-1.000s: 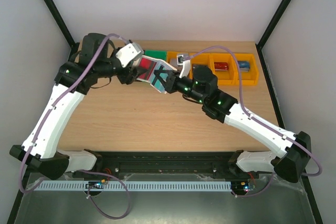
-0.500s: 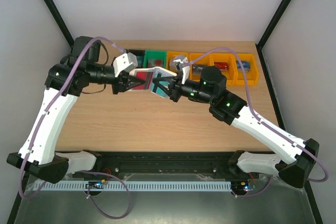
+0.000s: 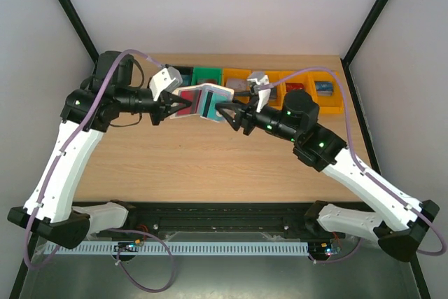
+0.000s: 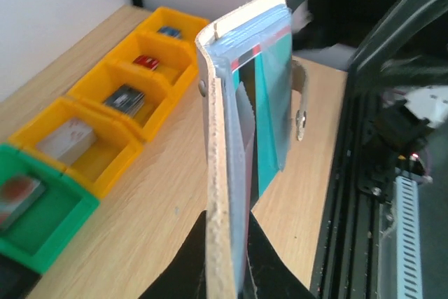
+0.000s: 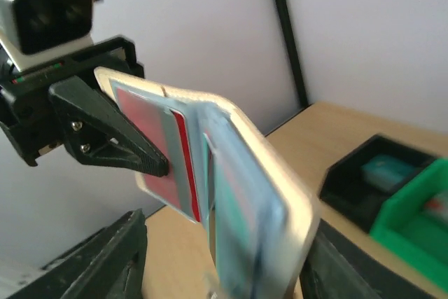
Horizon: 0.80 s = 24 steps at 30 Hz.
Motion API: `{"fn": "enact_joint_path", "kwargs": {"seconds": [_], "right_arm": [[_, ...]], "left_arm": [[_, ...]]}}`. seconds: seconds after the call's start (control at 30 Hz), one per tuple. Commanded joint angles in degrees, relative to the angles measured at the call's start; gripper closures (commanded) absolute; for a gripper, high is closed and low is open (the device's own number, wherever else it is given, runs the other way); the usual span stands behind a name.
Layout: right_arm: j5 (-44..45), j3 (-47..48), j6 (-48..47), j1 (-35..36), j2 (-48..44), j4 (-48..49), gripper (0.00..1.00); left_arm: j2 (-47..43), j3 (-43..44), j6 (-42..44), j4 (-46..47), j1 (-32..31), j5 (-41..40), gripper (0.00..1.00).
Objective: Take the credit cards out of the card holder
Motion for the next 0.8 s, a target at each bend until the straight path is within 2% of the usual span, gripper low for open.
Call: {"fn": "enact_joint_path", "kwargs": {"seconds": [0.0,0.07,0.13,0.23,0.3,0.37,0.43,0.63,0.77], "right_arm": [[9.05,0.18,-0.67,-1.17,-4.38,-2.66,0.4],[11.92,-0.08,-0.34,-1.22,-5.32,-2.79,0.4],[11.03,0.31,0.01,-1.19,-5.28,-2.41,0.44],[-3.63,0.08,0.44,-0.97,-3.53,2.26,0.58],[-13.82,-1.78,1.83,-0.33,-2.18,8.94,0.62],[-17.99,-3.93,4.17,-0.17,-1.15,14.76,0.66],[-18.3,-5.41,5.53,-0.19,-0.44,18.62,0.7],[-18.93,-6.09,6.6,-0.19,2.17,21.44,0.75],[-17.45,-6.36,6.07,-0.31,2.32,20.74,0.76]], "left_arm": [[-1.22,-4.05,-9.6,7.62,0.5,-10.82,0.98],[-1.33,-5.5,-10.18,8.22,0.45,-12.45,0.98],[-1.52,-6.52,-10.42,8.43,0.41,-12.51,0.98],[-1.7,-7.19,-10.45,8.45,0.43,-10.29,0.98],[-1.62,-7.23,-10.06,8.0,0.47,-6.77,0.98],[-1.62,-6.87,-8.91,6.89,0.48,-2.31,0.98],[-1.55,-5.9,-7.01,5.11,0.49,2.1,0.98],[-1.32,-3.08,-1.54,-0.36,0.5,12.85,0.98],[-1.31,-1.81,2.51,-3.65,0.5,16.19,0.98]]}}
